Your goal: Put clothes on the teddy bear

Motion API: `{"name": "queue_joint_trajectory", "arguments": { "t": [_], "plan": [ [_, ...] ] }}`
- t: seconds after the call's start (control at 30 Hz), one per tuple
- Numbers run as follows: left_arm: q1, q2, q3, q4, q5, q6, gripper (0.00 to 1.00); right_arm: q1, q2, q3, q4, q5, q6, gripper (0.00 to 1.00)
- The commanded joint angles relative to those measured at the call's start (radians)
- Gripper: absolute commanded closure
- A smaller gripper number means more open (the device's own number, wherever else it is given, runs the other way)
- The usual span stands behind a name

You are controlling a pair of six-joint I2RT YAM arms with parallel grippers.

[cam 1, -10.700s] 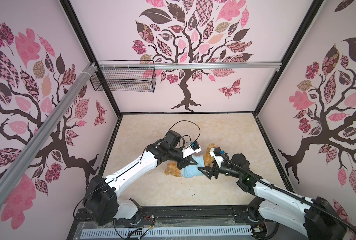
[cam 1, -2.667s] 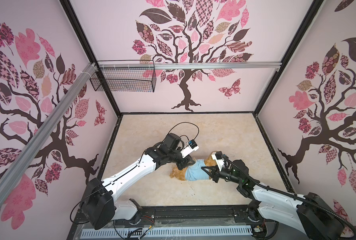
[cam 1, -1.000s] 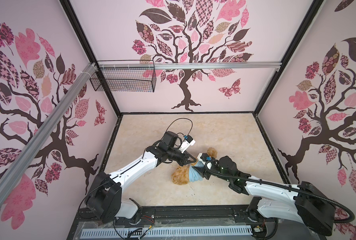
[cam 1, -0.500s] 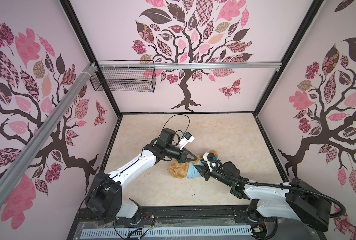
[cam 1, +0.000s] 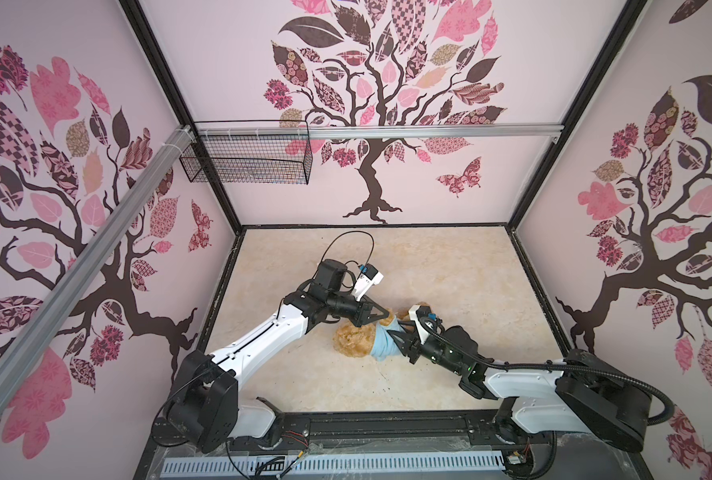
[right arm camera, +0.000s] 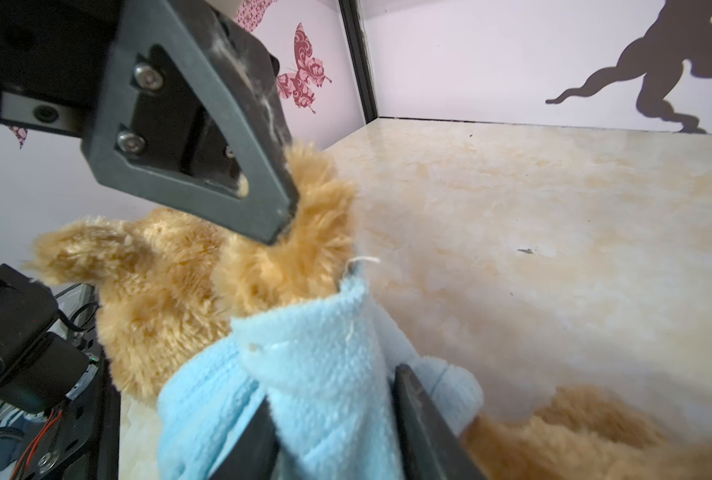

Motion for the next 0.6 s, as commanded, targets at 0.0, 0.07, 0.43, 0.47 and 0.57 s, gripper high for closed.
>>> {"name": "queue_joint_trajectory", "arguments": {
  "t": [0.0, 0.07, 0.43, 0.47, 0.57],
  "plan": [
    [-0.031, -0.063, 0.008, 0.020, -0.098, 0.190, 1.00, -0.004, 0.045, -0.055, -0.210, -0.025, 0.041, 0.62],
    [-0.044, -0.048, 0.014, -0.012, -0.154, 0.218, 1.00, -0.004, 0.049, -0.041, -0.237, -0.034, 0.040, 0.63],
    [-0.030, -0.063, 0.009, 0.067, -0.180, 0.155, 1.00, -0.013, -0.071, 0.022, -0.384, -0.019, 0.035, 0.47],
    [-0.013, -0.059, 0.015, 0.074, -0.187, 0.145, 1.00, -0.015, -0.110, 0.041, -0.420, -0.017, 0.032, 0.41],
    [0.038, -0.034, 0.062, 0.061, -0.249, 0.143, 1.00, -0.027, -0.234, 0.106, -0.533, -0.006, 0.016, 0.29]
  ]
}}
